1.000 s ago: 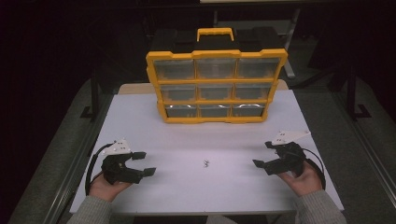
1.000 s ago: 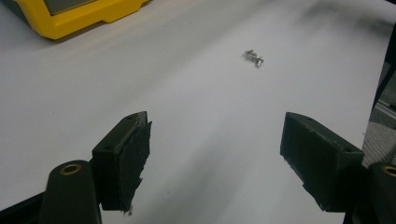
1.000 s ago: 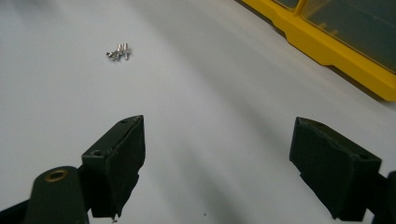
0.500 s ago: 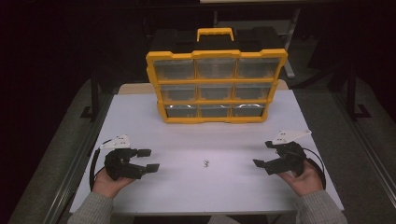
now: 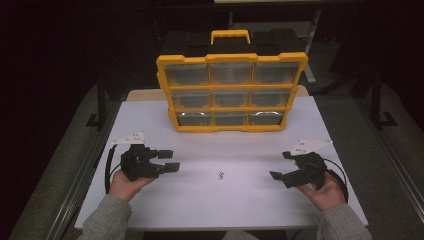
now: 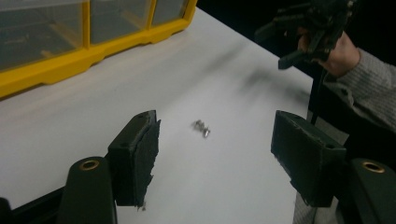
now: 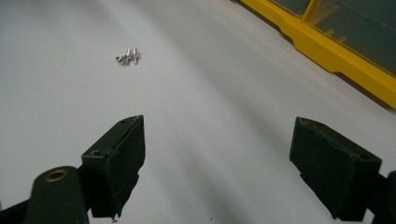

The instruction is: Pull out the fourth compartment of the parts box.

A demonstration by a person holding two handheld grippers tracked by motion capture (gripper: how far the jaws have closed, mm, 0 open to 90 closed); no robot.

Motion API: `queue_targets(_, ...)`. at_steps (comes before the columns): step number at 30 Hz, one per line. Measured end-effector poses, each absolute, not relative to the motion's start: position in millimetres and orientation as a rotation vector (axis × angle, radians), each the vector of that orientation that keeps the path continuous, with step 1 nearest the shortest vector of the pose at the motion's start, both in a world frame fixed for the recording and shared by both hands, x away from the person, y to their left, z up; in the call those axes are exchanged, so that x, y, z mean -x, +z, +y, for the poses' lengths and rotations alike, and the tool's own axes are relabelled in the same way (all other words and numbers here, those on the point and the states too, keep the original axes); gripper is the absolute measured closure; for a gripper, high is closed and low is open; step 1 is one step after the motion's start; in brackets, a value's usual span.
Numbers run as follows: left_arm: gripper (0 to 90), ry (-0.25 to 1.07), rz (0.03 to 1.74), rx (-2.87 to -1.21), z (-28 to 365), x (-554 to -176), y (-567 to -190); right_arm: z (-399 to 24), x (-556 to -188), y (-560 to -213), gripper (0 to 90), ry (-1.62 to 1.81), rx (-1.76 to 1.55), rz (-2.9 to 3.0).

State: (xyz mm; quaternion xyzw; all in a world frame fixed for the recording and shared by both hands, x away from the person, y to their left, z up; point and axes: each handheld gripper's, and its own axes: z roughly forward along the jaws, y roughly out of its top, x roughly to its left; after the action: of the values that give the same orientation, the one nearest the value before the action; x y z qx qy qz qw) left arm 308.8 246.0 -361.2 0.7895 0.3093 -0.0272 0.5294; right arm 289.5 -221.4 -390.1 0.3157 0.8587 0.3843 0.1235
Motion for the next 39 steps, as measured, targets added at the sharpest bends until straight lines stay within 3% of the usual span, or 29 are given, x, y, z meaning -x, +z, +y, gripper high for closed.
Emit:
queue_targets(30,43.2,-0.035,0.934,-1.632,205.0,-386.6,-322.4,-223.9,-292.2,-387.4,18.0,1.143,-0.914,2.498)
queue_targets(39,49.2,-0.038,1.043,-1.512,205.7,-410.9,-326.0,-224.0,-294.1,-388.1,18.1,1.145,-0.907,2.501)
